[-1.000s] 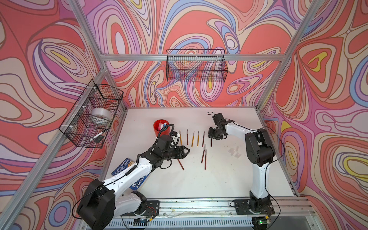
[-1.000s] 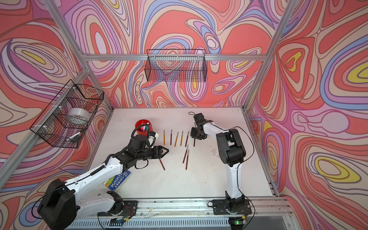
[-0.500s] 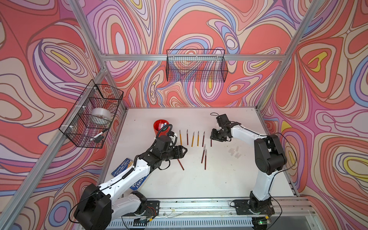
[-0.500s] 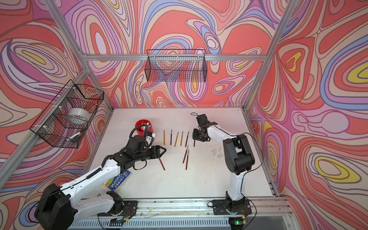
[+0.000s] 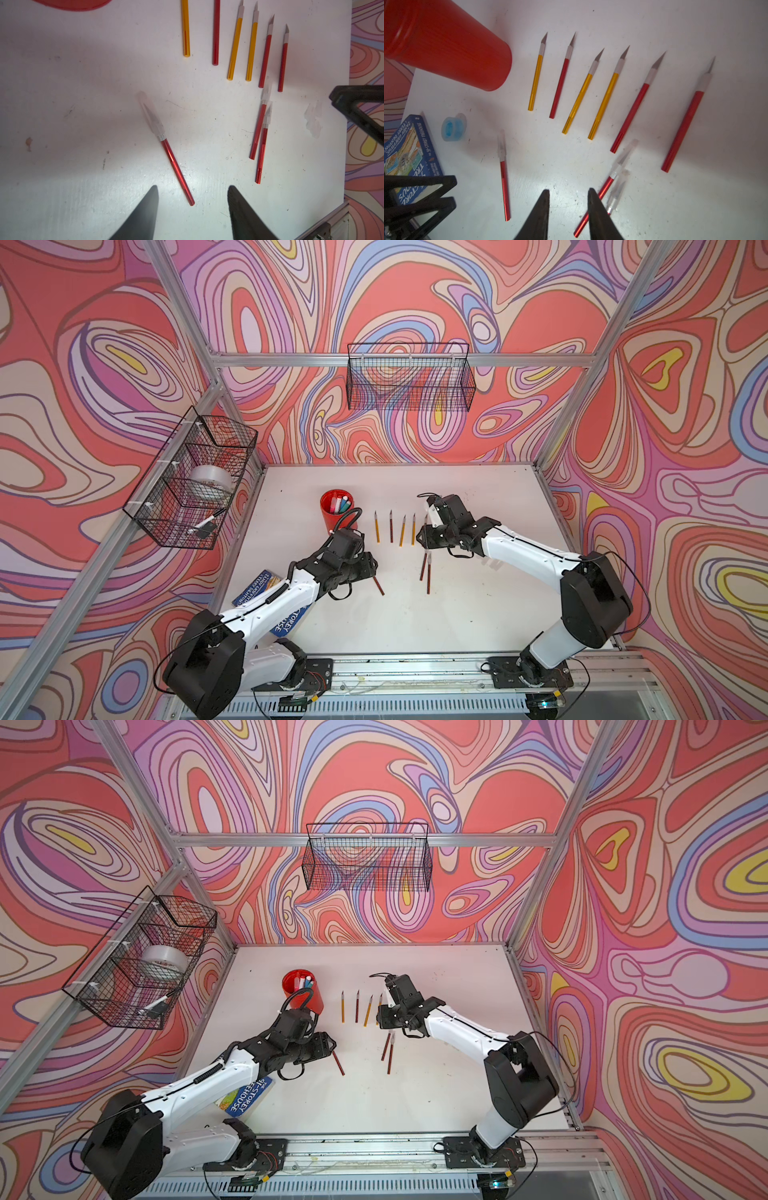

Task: Remove protective caps from carving knives
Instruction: Place the carving knife at the center of the board, then pick up the carving knife from the center of the board.

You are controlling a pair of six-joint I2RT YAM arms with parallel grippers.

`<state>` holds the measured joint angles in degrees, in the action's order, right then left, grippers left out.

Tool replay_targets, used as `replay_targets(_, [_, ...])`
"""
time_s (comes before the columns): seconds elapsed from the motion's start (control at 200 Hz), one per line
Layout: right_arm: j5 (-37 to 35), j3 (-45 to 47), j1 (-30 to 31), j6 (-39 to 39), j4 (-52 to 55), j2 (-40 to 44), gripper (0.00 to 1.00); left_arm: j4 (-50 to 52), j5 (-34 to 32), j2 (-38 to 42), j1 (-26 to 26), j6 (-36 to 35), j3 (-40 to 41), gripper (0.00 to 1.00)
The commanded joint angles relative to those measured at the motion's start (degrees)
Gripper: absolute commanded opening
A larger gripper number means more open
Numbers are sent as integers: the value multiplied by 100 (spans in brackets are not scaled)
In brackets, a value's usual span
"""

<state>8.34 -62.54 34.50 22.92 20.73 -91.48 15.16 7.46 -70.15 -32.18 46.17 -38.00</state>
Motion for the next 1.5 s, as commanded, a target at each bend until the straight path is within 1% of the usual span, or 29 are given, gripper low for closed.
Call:
replay_targets(0.0, [-65,187,311,-67,-421,217,34,124,-285,53,37,323,181,57])
replay_targets(0.185, [-277,300,810,-119,-506,195,34,40,-335,124,50,510,344,59])
replay_targets(0.361, [-441,277,1151,-56,-578,4,34,40,-362,200,80,525,451,65])
replay_targets(0.531, [-439,227,1204,58,-683,-189,34,442,-470,186,90,417,333,65])
replay_targets(0.751, [-355,221,1261,100,-866,-450,33,984,-824,172,89,292,78,65])
replay_targets(0.921, [-270,120,1270,48,-841,-651,33,827,-811,-25,91,356,74,65])
replay_targets(0.977, [-147,95,1286,-22,-889,-731,32,725,-736,-160,90,379,65,65])
replay_targets(1.037, [28,2,1287,-131,-866,-866,29,627,-692,-329,90,392,35,65])
replay_targets(1.157, [32,-81,1311,-222,-824,-1047,29,554,-578,-712,89,373,-178,64])
replay_targets(1.247, [10,-197,1335,-287,-732,-1272,30,491,-534,-887,90,383,-284,63])
replay_targets(1.362, [-18,-360,1462,-373,-632,-1462,33,514,-665,-978,90,410,-369,63])
replay_targets(1.492, [10,-584,1617,-419,-588,-1789,34,669,-863,-925,96,478,-376,64])
